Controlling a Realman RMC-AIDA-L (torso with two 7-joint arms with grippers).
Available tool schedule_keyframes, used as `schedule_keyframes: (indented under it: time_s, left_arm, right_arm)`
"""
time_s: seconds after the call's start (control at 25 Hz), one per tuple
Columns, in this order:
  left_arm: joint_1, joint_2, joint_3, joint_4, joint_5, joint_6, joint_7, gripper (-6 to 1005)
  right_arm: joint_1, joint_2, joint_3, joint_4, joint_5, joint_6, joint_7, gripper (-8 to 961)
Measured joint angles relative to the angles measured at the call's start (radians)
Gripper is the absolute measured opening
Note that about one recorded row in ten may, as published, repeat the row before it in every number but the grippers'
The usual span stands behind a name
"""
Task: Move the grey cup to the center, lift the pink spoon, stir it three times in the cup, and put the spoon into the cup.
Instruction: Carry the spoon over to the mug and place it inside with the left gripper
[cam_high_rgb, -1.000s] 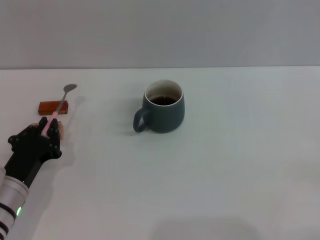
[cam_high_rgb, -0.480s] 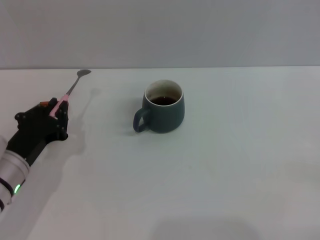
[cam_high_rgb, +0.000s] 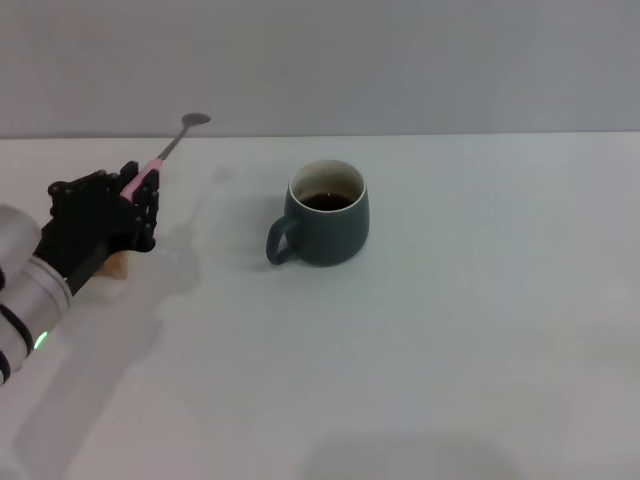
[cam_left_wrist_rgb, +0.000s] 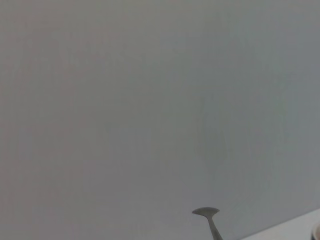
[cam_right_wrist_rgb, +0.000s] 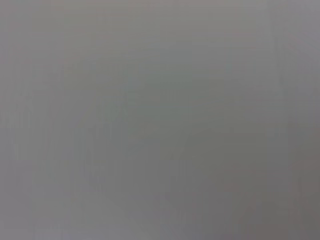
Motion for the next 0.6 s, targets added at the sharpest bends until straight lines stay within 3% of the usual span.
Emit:
schedule_keyframes:
  time_s: [0.24,0.6]
  left_arm:
    - [0.021,0.023,-0.001,-0.157,0.018,-0.167,0.046,185]
    - [0.030,0.023,-0.017,-0.331,0.018,-0.367,0.183,186]
  right_arm:
    - [-0.012,-0.001,0.000,-0.001,0.000,-0.006,0.002,818]
    - [-0.019,-0.002,0.000,0.003,0.000,-0.010,0.006,818]
